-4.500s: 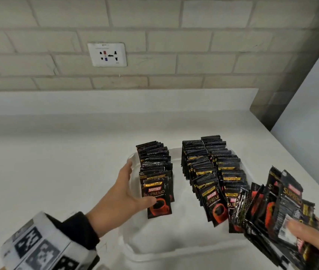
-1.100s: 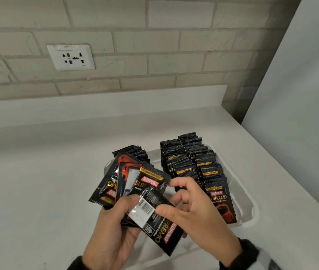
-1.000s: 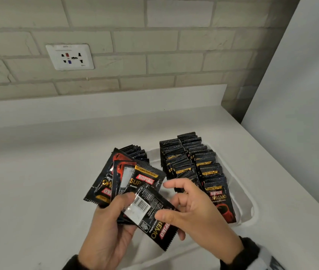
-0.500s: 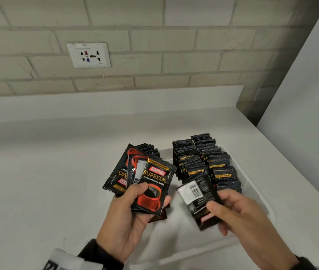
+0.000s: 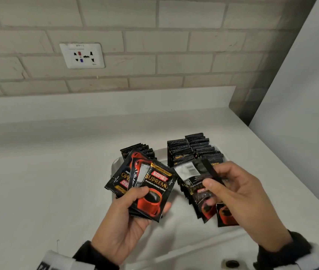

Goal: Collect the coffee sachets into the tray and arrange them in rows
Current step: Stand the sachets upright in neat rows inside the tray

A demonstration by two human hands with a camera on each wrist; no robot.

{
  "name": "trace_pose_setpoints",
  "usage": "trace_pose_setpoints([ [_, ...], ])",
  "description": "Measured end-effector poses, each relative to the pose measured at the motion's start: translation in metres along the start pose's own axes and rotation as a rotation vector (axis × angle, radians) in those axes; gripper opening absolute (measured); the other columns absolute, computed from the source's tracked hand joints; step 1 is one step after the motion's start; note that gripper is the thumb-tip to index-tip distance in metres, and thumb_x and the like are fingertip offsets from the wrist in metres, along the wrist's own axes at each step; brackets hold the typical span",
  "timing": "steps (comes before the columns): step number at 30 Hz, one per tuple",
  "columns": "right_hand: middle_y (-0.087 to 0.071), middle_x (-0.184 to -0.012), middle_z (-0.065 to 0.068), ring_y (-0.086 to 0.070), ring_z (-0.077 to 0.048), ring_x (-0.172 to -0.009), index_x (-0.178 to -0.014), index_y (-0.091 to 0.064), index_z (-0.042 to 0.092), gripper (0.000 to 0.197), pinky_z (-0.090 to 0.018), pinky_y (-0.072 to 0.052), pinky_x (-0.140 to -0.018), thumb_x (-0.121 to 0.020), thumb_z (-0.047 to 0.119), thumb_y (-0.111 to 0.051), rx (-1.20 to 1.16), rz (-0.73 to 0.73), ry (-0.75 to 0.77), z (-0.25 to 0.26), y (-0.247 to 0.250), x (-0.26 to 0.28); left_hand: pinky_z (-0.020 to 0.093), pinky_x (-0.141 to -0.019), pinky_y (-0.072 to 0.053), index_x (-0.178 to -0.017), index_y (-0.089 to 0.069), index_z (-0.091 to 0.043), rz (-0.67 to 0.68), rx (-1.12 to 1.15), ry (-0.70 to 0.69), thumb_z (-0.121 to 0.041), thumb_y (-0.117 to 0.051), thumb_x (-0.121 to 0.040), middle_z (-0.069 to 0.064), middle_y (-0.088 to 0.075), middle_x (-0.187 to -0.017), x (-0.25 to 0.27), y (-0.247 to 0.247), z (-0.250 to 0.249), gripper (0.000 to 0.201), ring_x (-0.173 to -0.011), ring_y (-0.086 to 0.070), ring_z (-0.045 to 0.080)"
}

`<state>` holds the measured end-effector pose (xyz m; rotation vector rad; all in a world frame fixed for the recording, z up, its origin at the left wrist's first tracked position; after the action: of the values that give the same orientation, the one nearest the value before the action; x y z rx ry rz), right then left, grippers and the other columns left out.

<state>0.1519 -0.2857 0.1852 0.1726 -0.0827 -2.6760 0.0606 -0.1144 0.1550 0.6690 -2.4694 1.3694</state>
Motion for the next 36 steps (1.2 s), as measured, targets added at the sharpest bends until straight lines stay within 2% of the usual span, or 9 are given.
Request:
trace_pose_setpoints([
  [4, -0.062, -0.094, 0.007, -0.062, -0.017, -0.099, -0.072, -0.067, 0.034, 0.032, -0.021, -0.051, -0.081, -0.072, 0.003, -0.06, 0.065, 0.134, 0.379, 0.017, -0.002, -0.001, 0.047, -0.047, -0.056, -0.104, -0.052, 0.005, 0.015, -0.043, 0.09, 0.013, -0.065, -0.056, 0.025, -0.069, -0.083, 0.005, -0.006, 0.003, 0.05, -0.063, -0.069, 0.032],
  [7, -0.055, -0.115, 0.012, -0.051, -0.007, -0.117, -0.069, -0.065, 0.036, 0.03, -0.019, -0.049, -0.085, -0.069, 0.01, -0.05, 0.149, 0.235, 0.479, 0.025, -0.01, -0.001, 0.047, -0.052, -0.055, -0.095, -0.055, 0.005, 0.046, -0.057, 0.134, 0.008, -0.058, -0.066, 0.027, -0.069, -0.084, 0.006, -0.009, 0.007, 0.029, -0.059, -0.069, 0.031],
  [11, -0.044, -0.125, 0.025, -0.038, -0.002, -0.126, -0.075, -0.063, 0.032, 0.021, -0.034, -0.047, -0.09, -0.07, 0.02, -0.048, 0.393, 0.233, 0.493, 0.02, -0.026, -0.006, 0.046, -0.054, -0.057, -0.106, -0.058, 0.005, 0.148, -0.01, 0.163, 0.007, -0.06, -0.054, 0.03, -0.067, -0.098, 0.006, -0.013, 0.01, 0.052, -0.065, -0.069, 0.032],
  [16, -0.049, -0.118, 0.019, -0.045, -0.007, -0.119, -0.079, -0.059, 0.031, 0.019, -0.034, -0.039, -0.093, -0.068, 0.018, -0.05, 0.609, 0.046, 0.646, 0.013, -0.033, -0.007, 0.037, -0.05, -0.056, -0.072, -0.075, 0.002, 0.184, 0.013, 0.103, 0.001, -0.059, -0.055, 0.025, -0.069, -0.084, 0.007, -0.019, 0.007, 0.024, -0.058, -0.067, 0.027],
  [19, -0.052, -0.114, 0.014, -0.05, -0.012, -0.111, -0.077, -0.06, 0.03, 0.019, -0.033, -0.039, -0.091, -0.068, 0.016, -0.051, 0.66, 0.003, 0.69, 0.012, -0.035, -0.004, 0.044, -0.056, -0.058, -0.082, -0.074, 0.003, 0.2, 0.068, 0.089, 0.003, -0.084, -0.036, 0.026, -0.069, -0.096, 0.006, -0.015, 0.008, 0.047, -0.071, -0.07, 0.031],
  [25, -0.057, -0.11, 0.009, -0.052, -0.01, -0.101, -0.081, -0.057, 0.032, 0.022, -0.042, -0.036, -0.095, -0.067, 0.017, -0.05, 0.766, 0.013, 0.662, 0.005, -0.037, -0.002, 0.043, -0.064, -0.058, -0.092, -0.074, -0.005, 0.22, -0.009, 0.031, -0.013, -0.095, -0.023, 0.024, -0.068, -0.106, 0.008, -0.015, 0.008, 0.072, -0.083, -0.07, 0.031],
  [30, -0.051, -0.117, 0.024, -0.046, 0.0, -0.112, -0.084, -0.06, 0.033, 0.027, -0.026, -0.039, -0.092, -0.064, 0.027, -0.044, 0.674, 0.179, 0.435, 0.004, -0.037, -0.001, 0.038, -0.053, -0.057, -0.098, -0.069, 0.001, 0.166, -0.074, -0.002, -0.003, -0.091, -0.02, 0.026, -0.068, -0.1, 0.002, -0.006, 0.009, 0.081, -0.074, -0.07, 0.032],
  [33, -0.051, -0.113, 0.028, -0.051, 0.004, -0.107, -0.073, -0.064, 0.036, 0.007, -0.01, -0.041, -0.085, -0.068, 0.037, -0.059, 0.487, 0.257, 0.231, 0.007, -0.039, -0.005, 0.036, -0.052, -0.057, -0.085, -0.074, -0.003, 0.166, -0.109, -0.026, 0.006, -0.071, -0.049, 0.024, -0.07, -0.093, 0.003, -0.008, 0.009, 0.037, -0.068, -0.07, 0.029],
  [36, -0.054, -0.103, 0.02, -0.056, 0.002, -0.088, -0.062, -0.059, 0.04, 0.019, -0.006, -0.039, -0.072, -0.064, 0.029, -0.075, 0.466, 0.222, 0.216, 0.009, -0.039, -0.009, 0.034, -0.053, -0.058, -0.075, -0.077, -0.012, 0.206, -0.132, -0.04, 0.008, -0.063, -0.06, 0.021, -0.072, -0.089, 0.005, -0.014, 0.011, 0.029, -0.066, -0.07, 0.025],
])
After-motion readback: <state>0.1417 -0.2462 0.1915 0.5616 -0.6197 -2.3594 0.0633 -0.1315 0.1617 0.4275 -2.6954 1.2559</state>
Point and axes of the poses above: each hand's wrist, its own x-axis away from the middle knuckle, its own y-axis out of the back of the hand, z = x × y, the point moved 3 cm from there along -x, towards the middle knuckle
